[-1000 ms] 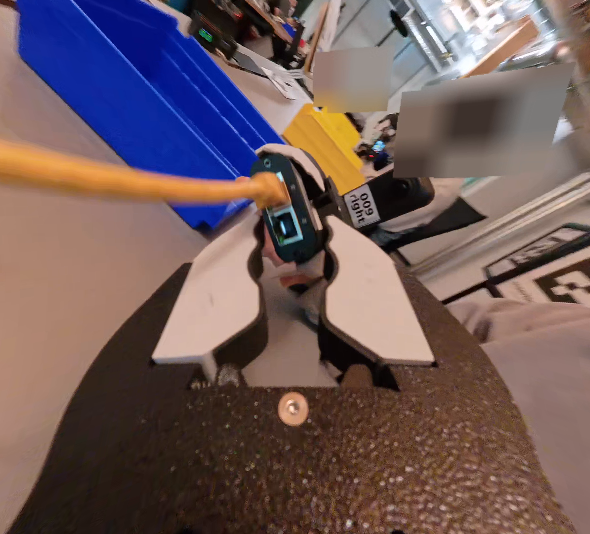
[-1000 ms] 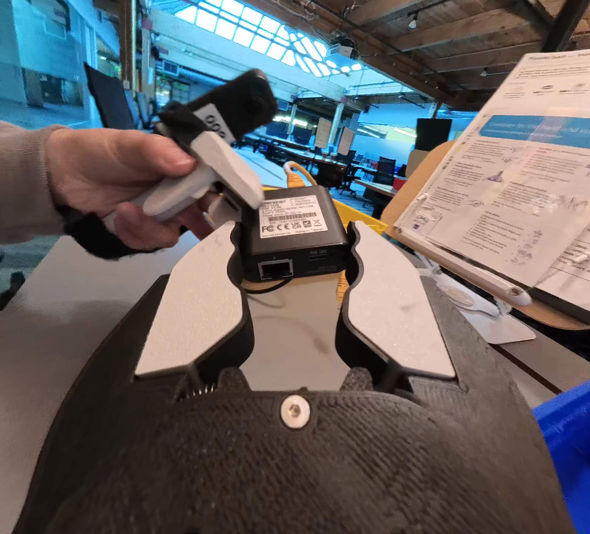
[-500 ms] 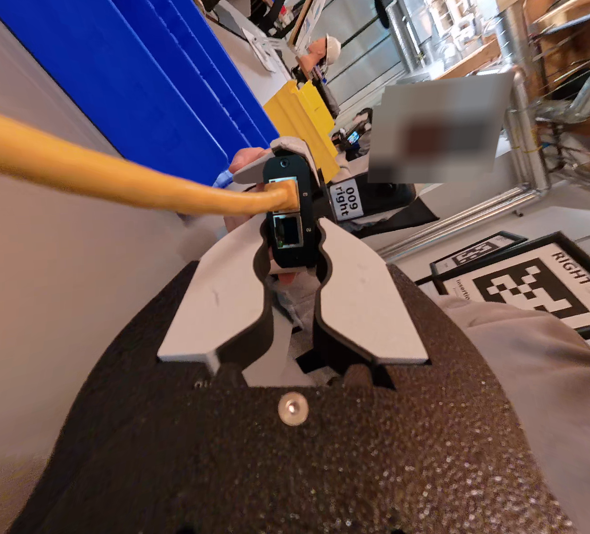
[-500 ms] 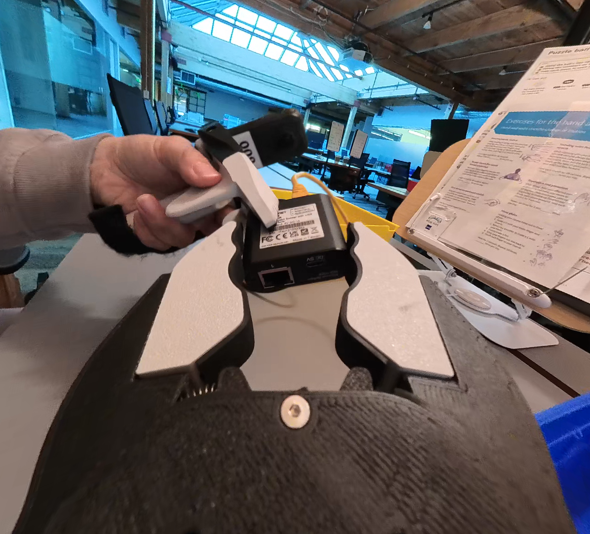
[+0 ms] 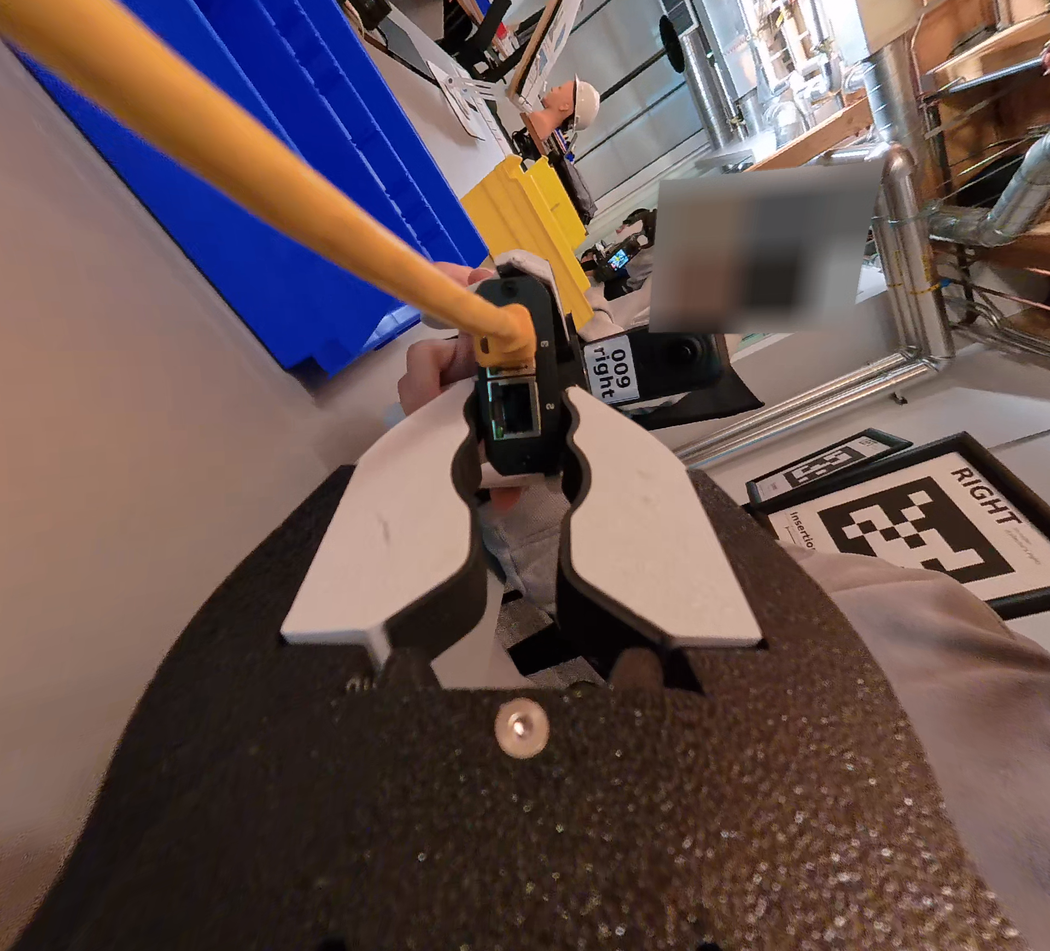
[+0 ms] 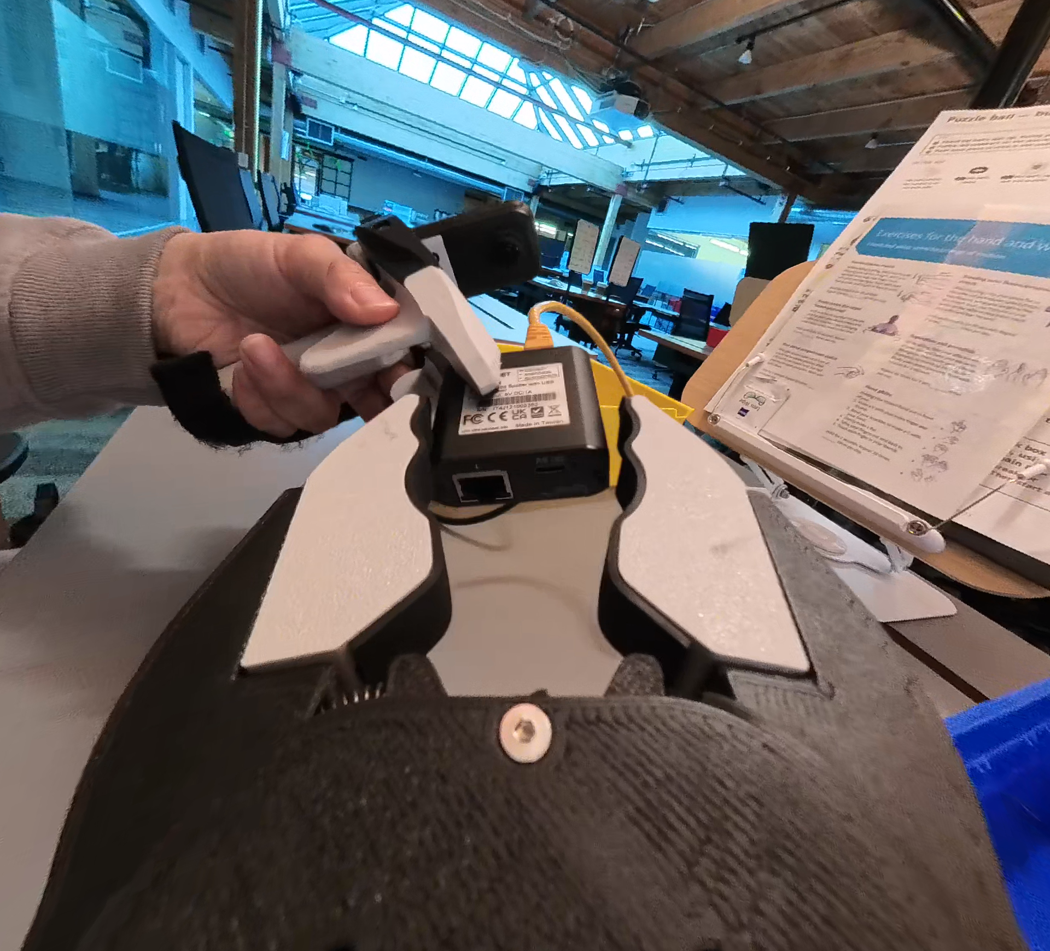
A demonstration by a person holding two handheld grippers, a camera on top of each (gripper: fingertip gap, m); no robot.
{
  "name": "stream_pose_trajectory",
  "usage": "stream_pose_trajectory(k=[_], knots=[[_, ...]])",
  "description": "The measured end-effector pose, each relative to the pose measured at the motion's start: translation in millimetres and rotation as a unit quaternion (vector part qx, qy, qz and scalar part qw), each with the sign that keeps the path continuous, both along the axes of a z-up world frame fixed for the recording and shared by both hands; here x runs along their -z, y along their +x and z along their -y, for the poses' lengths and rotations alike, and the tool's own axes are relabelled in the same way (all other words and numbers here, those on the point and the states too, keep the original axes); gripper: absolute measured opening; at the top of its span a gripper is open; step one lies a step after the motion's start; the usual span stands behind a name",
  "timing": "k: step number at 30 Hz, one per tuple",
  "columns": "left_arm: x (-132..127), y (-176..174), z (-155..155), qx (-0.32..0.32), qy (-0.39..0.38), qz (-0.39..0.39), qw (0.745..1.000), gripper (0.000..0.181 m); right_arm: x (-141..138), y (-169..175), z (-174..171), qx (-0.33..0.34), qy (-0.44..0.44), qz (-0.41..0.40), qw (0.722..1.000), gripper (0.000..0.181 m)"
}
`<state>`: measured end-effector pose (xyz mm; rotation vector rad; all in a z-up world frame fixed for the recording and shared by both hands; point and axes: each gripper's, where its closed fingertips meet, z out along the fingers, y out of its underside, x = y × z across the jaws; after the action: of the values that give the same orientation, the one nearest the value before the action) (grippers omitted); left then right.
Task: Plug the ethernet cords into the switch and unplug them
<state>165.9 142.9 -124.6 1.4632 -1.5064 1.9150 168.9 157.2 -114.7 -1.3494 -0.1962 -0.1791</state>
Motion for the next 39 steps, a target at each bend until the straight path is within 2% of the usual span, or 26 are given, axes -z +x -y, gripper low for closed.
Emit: stream_pose_trajectory(k=[4, 8, 26, 31, 34, 36, 37, 39], knots=[[-4, 2, -3, -0.007, 0.000, 0.003, 1.000, 0.023, 3, -1, -2, 0.001, -0.008, 0.006, 1.000, 0.067], [0, 2, 1, -0.003, 0.005, -0.004, 1.000, 0.023, 4, 1, -4, 0.010, -0.007, 0.001, 1.000, 0.062], [0, 8, 3, -0.013, 0.018, -0.008, 1.000, 0.024, 9, 7, -4, 0.017, -0.026, -0.019, 0.999, 0.063], [4, 13, 0, -0.034, 0.071, 0.031, 0.996, 0.029, 11, 10, -7, 0.016, -0.030, -0.057, 0.998, 0.063], [0, 3, -1, -0.045, 0.148, 0.102, 0.983, 0.034, 6, 16, -2, 0.007, -0.010, -0.091, 0.996, 0.063], [-10, -11, -10, -0.051, 0.211, 0.173, 0.961, 0.034, 3, 25, 5, 0.019, -0.006, -0.098, 0.995, 0.063], [-18, -15, -23, -0.074, 0.251, 0.207, 0.943, 0.034, 3, 30, 8, 0.031, -0.007, -0.093, 0.995, 0.063], [-28, -20, -68, -0.141, 0.353, 0.250, 0.891, 0.038, 2, 38, 15, 0.045, -0.007, -0.092, 0.995, 0.063]])
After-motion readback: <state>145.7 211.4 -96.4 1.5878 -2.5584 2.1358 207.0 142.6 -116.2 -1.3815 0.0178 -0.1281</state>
